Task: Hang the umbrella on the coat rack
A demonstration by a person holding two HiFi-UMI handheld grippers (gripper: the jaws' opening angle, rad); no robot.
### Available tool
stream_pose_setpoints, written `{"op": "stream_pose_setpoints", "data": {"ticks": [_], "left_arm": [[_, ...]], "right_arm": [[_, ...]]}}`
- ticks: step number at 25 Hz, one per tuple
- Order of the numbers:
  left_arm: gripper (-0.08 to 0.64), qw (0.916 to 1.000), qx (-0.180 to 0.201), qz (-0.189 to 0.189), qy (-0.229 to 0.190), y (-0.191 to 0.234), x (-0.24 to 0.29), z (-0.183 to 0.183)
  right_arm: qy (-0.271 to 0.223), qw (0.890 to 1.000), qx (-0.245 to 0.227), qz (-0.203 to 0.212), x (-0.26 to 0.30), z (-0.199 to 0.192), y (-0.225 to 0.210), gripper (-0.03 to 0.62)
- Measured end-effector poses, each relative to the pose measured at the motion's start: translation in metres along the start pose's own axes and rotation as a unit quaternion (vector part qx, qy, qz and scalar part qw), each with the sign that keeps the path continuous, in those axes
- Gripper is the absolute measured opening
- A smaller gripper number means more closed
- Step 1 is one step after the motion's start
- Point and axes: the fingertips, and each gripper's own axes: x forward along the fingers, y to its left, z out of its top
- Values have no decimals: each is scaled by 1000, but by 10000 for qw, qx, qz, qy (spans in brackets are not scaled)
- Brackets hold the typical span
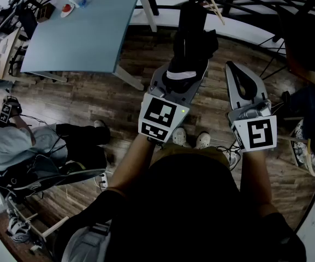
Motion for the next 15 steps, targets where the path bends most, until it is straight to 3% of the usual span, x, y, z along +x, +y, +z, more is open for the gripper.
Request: {"op": "stream_pose_setpoints", "data": {"ticks": [15], "left_arm": [[225, 9999, -127, 3, -77, 12, -21, -5]], "right_arm": [[-47, 9999, -112, 121, 9, 8, 32, 29]]}}
